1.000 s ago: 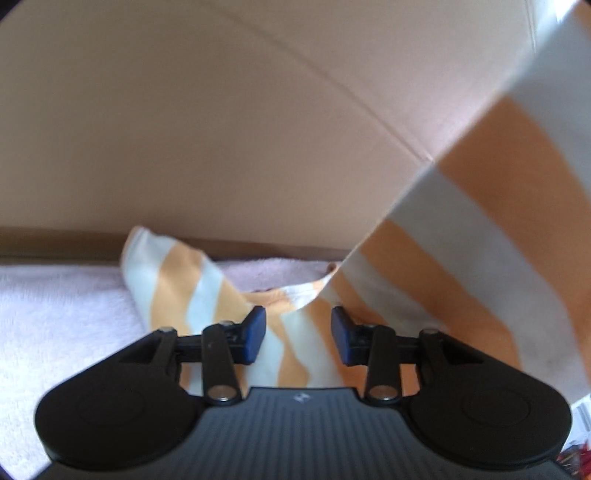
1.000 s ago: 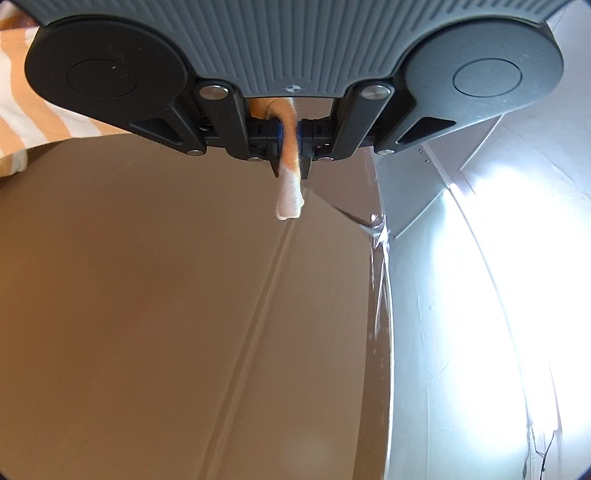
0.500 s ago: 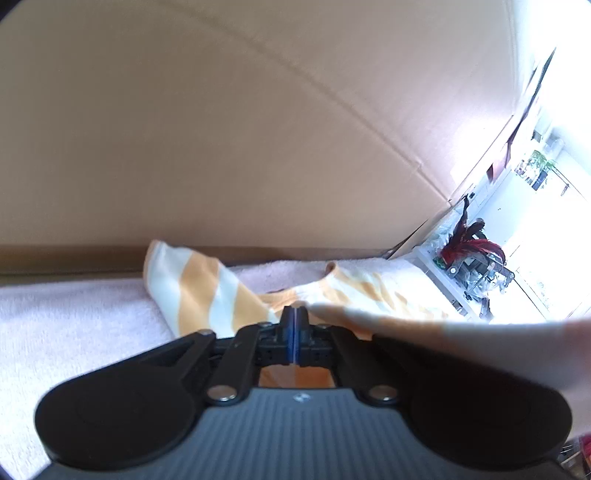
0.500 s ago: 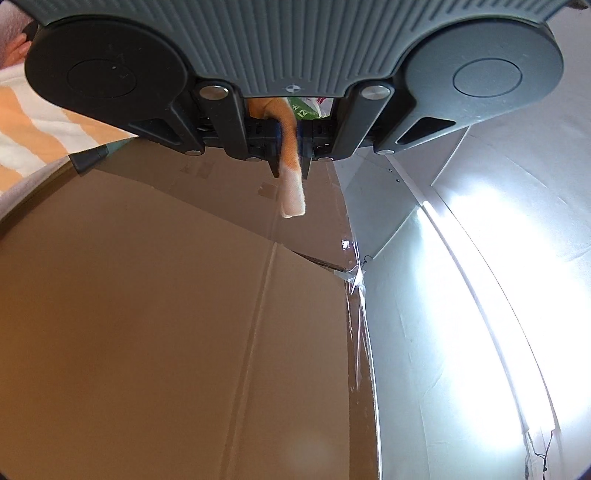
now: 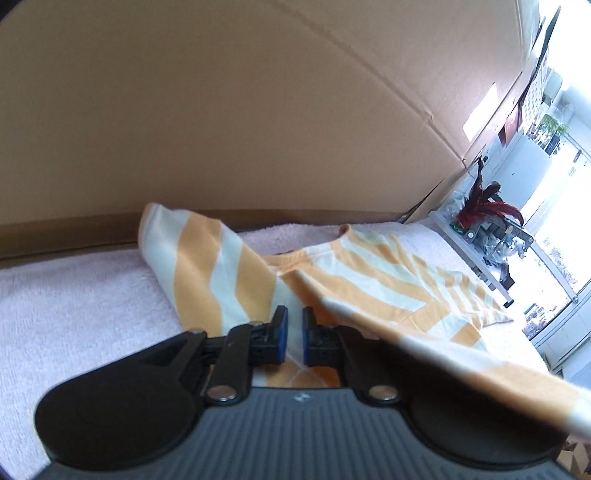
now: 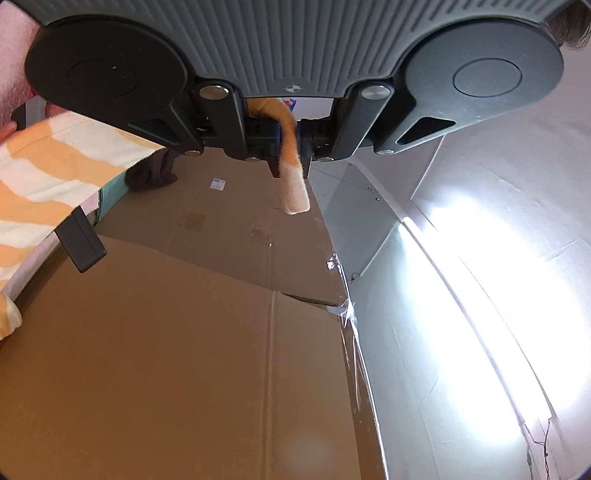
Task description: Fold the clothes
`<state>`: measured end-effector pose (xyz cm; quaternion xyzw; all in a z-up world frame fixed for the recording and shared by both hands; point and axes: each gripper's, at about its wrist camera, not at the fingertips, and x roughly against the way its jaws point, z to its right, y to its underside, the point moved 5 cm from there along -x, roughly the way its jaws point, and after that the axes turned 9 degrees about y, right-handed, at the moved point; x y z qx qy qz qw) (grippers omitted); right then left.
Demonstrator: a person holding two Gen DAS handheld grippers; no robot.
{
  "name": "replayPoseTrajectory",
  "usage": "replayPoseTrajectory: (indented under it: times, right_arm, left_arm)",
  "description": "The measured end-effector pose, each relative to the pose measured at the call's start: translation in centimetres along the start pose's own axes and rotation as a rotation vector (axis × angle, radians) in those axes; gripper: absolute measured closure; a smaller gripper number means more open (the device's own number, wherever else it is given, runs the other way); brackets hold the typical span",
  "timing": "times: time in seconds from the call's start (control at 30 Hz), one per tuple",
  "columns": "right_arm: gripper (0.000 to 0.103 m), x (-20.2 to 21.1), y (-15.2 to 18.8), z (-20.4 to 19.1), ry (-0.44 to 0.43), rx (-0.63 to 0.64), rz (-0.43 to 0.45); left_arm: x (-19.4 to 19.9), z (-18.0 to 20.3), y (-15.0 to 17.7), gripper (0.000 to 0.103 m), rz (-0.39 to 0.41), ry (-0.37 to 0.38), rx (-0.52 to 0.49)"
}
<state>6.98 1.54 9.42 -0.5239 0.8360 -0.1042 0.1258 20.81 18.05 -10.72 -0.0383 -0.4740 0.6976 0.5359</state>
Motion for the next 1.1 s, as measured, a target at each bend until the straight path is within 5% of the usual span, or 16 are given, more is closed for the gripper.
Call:
replayPoseTrajectory:
  times: [0.27, 0.37, 0.53, 1.1]
  right_arm:
    - [0.093, 2.9, 1.3, -0.7, -0.050, 0.060, -0.050]
    - [0.092, 3.1, 1.9, -0.4, -0.053, 0.074, -0.088]
    - [0.092, 4.8, 3.5, 0.3, -0.051, 0.123, -0.142]
    - [0.091, 7.8, 10.0, 8.3, 0.151, 0.062, -0.284]
  left_arm:
    - [0.7, 0.0, -0.1, 0.071, 0.000, 0.006, -0.009]
    - [1.4, -0.2, -0.1, 0.061, 0.020, 0.011, -0.005]
    - [0.9, 0.0, -0.2, 0.064, 0.035, -0.017, -0.016]
    - [0.4, -0.2, -0.2, 0.061, 0.037, -0.005, -0.002]
